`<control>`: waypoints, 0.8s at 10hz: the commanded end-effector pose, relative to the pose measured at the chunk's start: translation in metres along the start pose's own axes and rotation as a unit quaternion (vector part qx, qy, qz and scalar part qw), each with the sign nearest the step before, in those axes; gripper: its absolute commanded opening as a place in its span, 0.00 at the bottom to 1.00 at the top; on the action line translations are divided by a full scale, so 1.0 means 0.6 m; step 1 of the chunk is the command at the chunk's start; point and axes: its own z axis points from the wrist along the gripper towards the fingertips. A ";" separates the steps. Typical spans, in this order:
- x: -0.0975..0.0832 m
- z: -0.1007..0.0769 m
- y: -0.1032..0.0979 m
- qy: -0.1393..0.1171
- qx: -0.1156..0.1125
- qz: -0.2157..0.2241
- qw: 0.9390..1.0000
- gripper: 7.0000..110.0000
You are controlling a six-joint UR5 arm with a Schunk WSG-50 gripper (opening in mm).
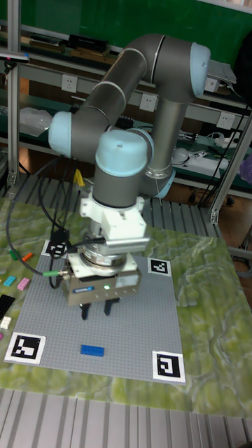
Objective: Stack small Lego blocks one on top of the other
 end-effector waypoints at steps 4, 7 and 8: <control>0.143 0.004 -0.028 0.037 -0.004 -0.058 0.998 0.36; 0.158 0.011 -0.039 0.034 0.003 -0.069 0.997 0.36; 0.154 0.014 -0.036 0.032 0.005 -0.057 0.998 0.36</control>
